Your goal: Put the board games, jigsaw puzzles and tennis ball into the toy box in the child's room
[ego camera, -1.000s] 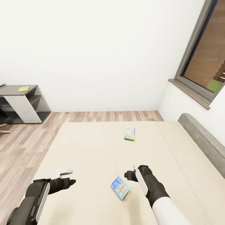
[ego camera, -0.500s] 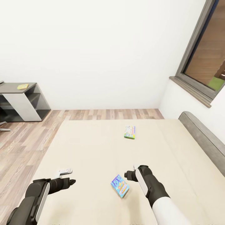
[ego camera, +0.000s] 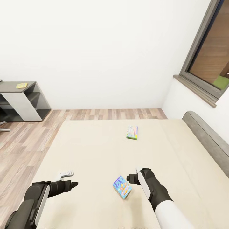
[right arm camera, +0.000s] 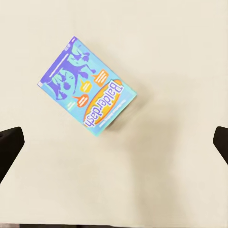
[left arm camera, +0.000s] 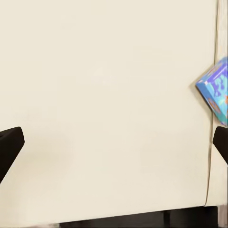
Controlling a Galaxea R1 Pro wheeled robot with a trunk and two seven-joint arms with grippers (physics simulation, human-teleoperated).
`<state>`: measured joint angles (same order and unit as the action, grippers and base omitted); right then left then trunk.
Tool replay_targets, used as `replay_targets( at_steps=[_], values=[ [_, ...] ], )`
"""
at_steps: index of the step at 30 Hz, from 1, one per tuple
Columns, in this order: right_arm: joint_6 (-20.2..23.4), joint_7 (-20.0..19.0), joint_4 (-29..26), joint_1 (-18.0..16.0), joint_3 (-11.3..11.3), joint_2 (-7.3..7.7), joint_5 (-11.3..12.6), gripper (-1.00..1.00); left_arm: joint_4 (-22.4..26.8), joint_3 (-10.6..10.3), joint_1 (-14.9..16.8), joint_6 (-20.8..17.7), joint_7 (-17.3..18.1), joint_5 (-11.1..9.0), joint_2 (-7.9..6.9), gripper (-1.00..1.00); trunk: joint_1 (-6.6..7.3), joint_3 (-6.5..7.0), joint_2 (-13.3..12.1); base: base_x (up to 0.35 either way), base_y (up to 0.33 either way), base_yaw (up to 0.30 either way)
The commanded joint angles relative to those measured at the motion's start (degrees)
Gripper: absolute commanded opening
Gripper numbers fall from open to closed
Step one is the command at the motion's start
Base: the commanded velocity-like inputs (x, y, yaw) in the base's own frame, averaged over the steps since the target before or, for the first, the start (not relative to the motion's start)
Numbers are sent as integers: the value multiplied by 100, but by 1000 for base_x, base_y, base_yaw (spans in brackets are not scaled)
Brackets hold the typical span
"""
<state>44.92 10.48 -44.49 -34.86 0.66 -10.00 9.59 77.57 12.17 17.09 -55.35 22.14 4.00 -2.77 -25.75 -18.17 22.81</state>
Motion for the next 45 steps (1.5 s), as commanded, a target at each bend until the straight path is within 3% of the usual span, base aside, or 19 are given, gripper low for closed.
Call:
replay_targets(
  at_steps=[1, 5, 7, 13, 17, 22, 31, 45],
  values=[
    [18, 52, -7, -3, 7, 0, 60, 100, 23, 22, 4, -61, 147, 44, -15, 100, -3, -20, 11, 0, 0, 0],
    [18, 53, -7, -3, 6, 0, 60, 100, 83, 114, 4, -214, 600, 46, -131, 100, -3, -57, 11, 0, 0, 0],
    [17, 52, -7, -3, 5, 0, 60, 100, 104, 178, 4, -284, 968, 50, -267, 100, -3, -76, 11, 0, 0, 0],
    [17, 51, -7, -3, 7, 0, 60, 100, 121, 278, 4, -353, 1617, 56, -517, 100, -3, -132, 11, 0, 0, 0],
    [12, 51, -8, -3, 7, 0, 60, 100, 125, 490, 4, -368, 2003, 56, -626, 100, -3, -169, 11, 0, 0, 0],
    [4, 53, -7, -3, 7, 0, 60, 100, 127, 863, 4, -350, 2418, 49, -672, 100, -3, -216, 11, 0, 0, 0],
    [-14, 51, -7, -3, 5, 0, 60, 100, 127, 1355, 4, -331, 3174, 60, -722, 100, -3, -300, 11, 0, 0, 0],
    [-25, 51, -11, -3, 5, 0, 60, 100, 74, 1656, 4, -325, 4095, 65, -815, 100, -3, -431, 11, 0, 0, 0]
  ],
)
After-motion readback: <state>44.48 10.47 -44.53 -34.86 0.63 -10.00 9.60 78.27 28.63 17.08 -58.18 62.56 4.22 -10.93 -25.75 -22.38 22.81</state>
